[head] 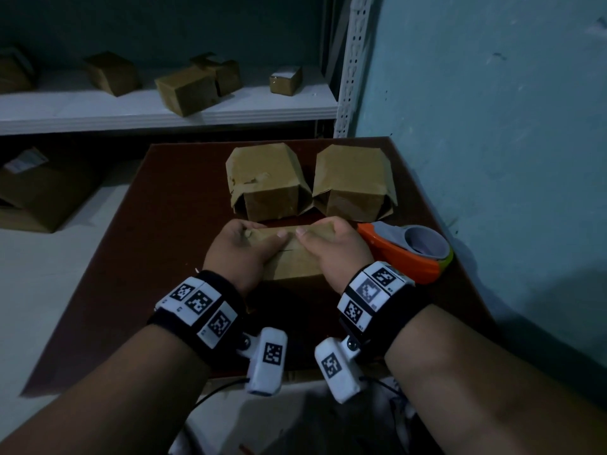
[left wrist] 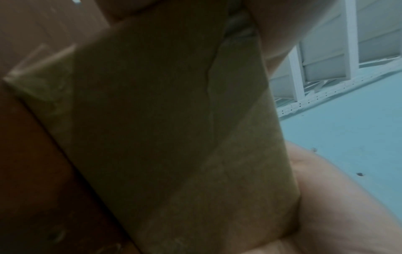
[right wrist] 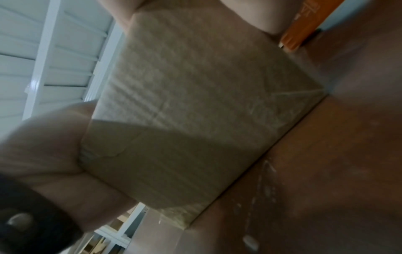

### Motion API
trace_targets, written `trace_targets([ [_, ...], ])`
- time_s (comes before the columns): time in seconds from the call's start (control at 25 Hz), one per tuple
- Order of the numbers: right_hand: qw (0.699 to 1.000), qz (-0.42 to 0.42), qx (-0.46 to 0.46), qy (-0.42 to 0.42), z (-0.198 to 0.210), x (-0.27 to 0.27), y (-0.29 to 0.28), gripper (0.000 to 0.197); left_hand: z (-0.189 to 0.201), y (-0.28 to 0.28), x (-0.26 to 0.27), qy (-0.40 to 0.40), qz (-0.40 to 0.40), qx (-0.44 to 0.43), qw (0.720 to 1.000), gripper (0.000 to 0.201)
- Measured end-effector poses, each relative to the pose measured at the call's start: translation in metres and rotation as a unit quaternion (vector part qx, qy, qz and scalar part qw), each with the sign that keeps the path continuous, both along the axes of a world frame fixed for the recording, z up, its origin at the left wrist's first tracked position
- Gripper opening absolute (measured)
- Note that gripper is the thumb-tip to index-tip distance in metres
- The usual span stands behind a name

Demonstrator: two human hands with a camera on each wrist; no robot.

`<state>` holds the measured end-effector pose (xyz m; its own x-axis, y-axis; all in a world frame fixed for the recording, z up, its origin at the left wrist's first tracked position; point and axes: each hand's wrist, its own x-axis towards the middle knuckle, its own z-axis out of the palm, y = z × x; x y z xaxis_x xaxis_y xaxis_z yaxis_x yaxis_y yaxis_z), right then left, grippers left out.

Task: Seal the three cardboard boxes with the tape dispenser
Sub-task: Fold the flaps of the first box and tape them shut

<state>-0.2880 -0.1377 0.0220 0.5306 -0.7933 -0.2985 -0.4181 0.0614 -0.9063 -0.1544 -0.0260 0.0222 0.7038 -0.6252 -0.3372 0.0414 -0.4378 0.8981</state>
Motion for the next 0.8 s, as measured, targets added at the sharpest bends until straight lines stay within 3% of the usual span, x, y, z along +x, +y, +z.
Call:
trace_targets([
  [0.32, 1.000, 0.009, 0.018, -0.018, -0.006, -0.002, -0.007, 0.024, -0.004, 0.002, 0.006, 0.061, 0.014, -0.029, 0.998, 0.012],
  [0.6, 0.999, -0.021, 0.024, -0.038, -0.012, -0.001, -0.007, 0.029, -0.005, 0.003, 0.005, 0.093, 0.096, -0.112, 0.985, 0.038],
  [0.8, 0.991, -0.086, 0.024, -0.104, -0.014, -0.003, -0.002, 0.028, -0.012, 0.008, 0.020, 0.109, 0.092, -0.091, 0.986, 0.065],
])
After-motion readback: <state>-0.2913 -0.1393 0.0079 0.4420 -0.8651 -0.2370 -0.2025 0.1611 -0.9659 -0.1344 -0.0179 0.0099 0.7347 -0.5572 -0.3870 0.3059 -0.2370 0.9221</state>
